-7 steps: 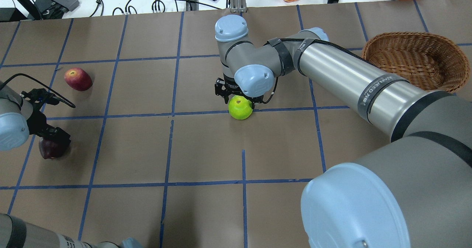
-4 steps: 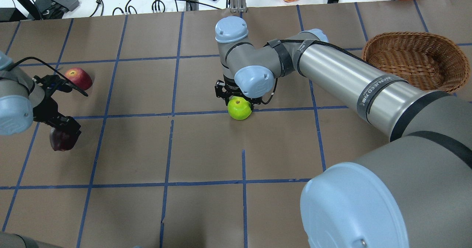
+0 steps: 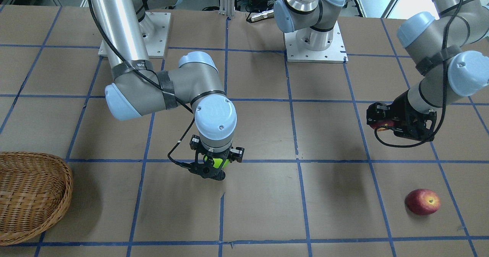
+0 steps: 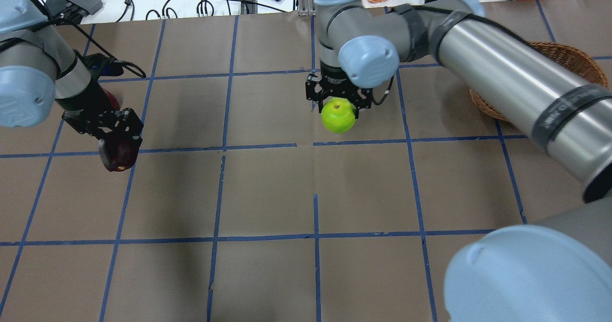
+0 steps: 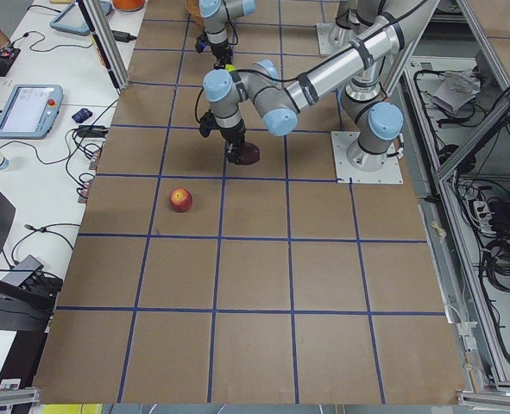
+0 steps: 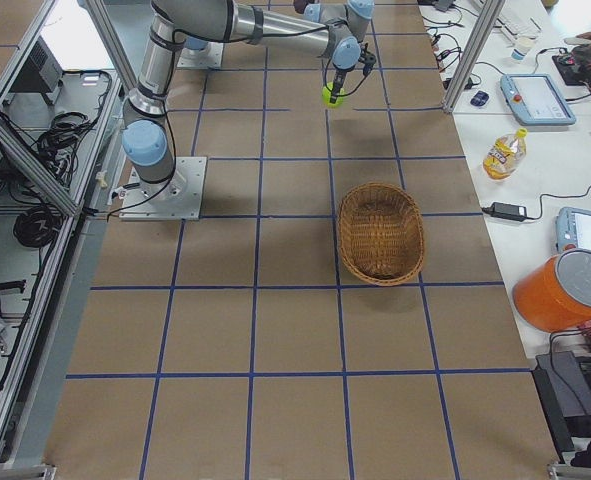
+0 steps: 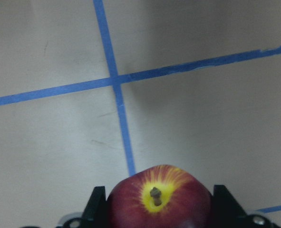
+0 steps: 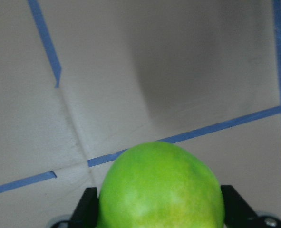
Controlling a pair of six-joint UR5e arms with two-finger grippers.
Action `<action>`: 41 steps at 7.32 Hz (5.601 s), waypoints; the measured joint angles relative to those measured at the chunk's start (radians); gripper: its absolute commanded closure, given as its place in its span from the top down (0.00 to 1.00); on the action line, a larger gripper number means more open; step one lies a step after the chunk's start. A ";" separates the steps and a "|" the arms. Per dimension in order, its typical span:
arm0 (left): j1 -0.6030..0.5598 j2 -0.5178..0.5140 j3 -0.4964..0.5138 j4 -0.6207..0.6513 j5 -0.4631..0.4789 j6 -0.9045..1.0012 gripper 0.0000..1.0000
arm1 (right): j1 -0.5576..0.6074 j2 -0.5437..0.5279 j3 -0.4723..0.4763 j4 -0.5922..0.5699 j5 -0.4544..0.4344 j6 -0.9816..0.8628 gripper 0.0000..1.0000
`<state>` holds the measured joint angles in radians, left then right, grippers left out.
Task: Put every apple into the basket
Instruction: 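Lift green apple into basket with right while left carries dark apple center, then release dark apple at center with left while right releases green apple, then grasp the dark apple with right gripper while left grasps the red apple, then carry dark apple into basket with right while left carries red apple center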
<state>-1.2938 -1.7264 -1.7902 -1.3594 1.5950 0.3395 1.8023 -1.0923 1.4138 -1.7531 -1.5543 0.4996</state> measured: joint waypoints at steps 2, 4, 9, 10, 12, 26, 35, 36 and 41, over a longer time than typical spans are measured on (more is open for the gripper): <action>-0.181 -0.022 0.014 0.053 -0.049 -0.308 0.53 | -0.203 -0.087 0.000 0.072 -0.060 -0.232 0.00; -0.368 -0.096 0.024 0.206 -0.082 -0.513 0.55 | -0.396 -0.118 0.001 0.074 -0.145 -0.535 0.00; -0.593 -0.328 0.028 0.574 -0.151 -0.817 1.00 | -0.682 0.031 0.002 -0.214 -0.238 -1.054 0.00; -0.597 -0.340 0.029 0.589 -0.149 -0.822 1.00 | -0.712 0.071 0.000 -0.285 -0.242 -1.116 0.00; -0.592 -0.316 0.032 0.594 -0.148 -0.822 1.00 | -0.738 0.133 0.000 -0.372 -0.246 -1.168 0.21; 0.131 -0.356 0.375 0.187 -0.050 0.283 1.00 | -0.385 -0.123 0.015 0.095 -0.071 -0.588 1.00; 0.179 -0.568 0.478 0.217 0.069 0.360 1.00 | 0.111 0.067 0.015 -0.111 0.153 0.044 1.00; 0.180 -0.574 0.480 0.216 0.077 0.359 1.00 | 0.116 0.086 0.016 -0.118 0.159 0.057 1.00; 0.175 -0.559 0.479 0.186 0.052 0.349 0.40 | 0.119 0.160 0.017 -0.136 0.153 0.066 1.00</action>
<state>-1.1190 -2.2856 -1.3114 -1.1736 1.6472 0.6887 1.9213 -0.9322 1.4304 -1.8896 -1.4017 0.5653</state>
